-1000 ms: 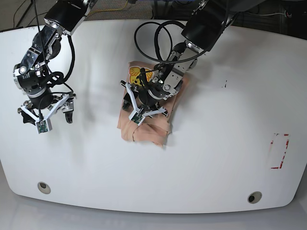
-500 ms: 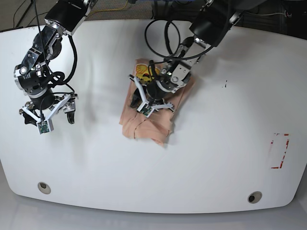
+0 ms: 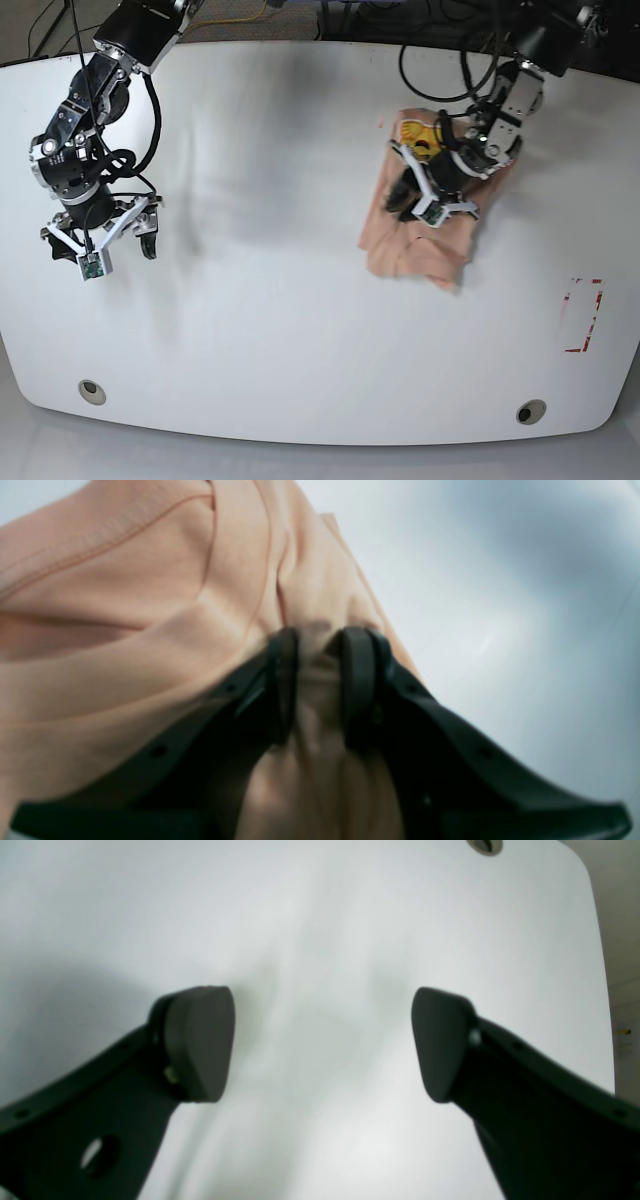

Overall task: Layout the t-shirt on the table in an organized manner, then fold the t-shirt properly
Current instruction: 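Carry the held bundle with the left gripper to the table edge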

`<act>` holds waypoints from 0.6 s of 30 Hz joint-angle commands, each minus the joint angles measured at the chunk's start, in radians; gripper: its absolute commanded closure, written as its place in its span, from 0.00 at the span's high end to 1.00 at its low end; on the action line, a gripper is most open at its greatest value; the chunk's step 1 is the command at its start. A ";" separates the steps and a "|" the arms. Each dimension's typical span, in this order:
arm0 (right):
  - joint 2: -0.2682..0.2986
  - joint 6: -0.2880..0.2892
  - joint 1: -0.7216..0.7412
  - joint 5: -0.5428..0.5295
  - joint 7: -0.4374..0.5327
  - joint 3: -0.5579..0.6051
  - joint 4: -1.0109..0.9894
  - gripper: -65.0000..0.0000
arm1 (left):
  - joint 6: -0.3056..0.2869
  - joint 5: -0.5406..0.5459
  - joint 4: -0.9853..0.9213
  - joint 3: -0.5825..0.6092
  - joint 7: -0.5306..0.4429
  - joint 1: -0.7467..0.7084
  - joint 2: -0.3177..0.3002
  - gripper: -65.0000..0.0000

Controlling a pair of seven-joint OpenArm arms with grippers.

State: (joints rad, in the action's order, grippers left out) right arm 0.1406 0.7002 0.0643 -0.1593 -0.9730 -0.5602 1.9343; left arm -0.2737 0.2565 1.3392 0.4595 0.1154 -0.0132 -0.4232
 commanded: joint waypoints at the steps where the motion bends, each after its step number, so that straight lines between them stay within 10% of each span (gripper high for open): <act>1: 0.011 -0.002 0.015 -0.010 0.024 -0.002 0.017 0.82 | -0.005 -0.059 -0.005 -0.024 0.188 -0.061 -0.085 0.20; 18: 0.007 -0.002 0.013 -0.012 0.024 -0.002 0.015 0.82 | -0.012 -0.059 -0.017 -0.259 0.185 -0.222 -0.305 0.20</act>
State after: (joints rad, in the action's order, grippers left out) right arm 0.1360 0.6998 0.0635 -0.1616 -0.9733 -0.5610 1.9343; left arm -0.2970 0.2771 1.3613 0.2028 0.1452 -0.2005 -0.6991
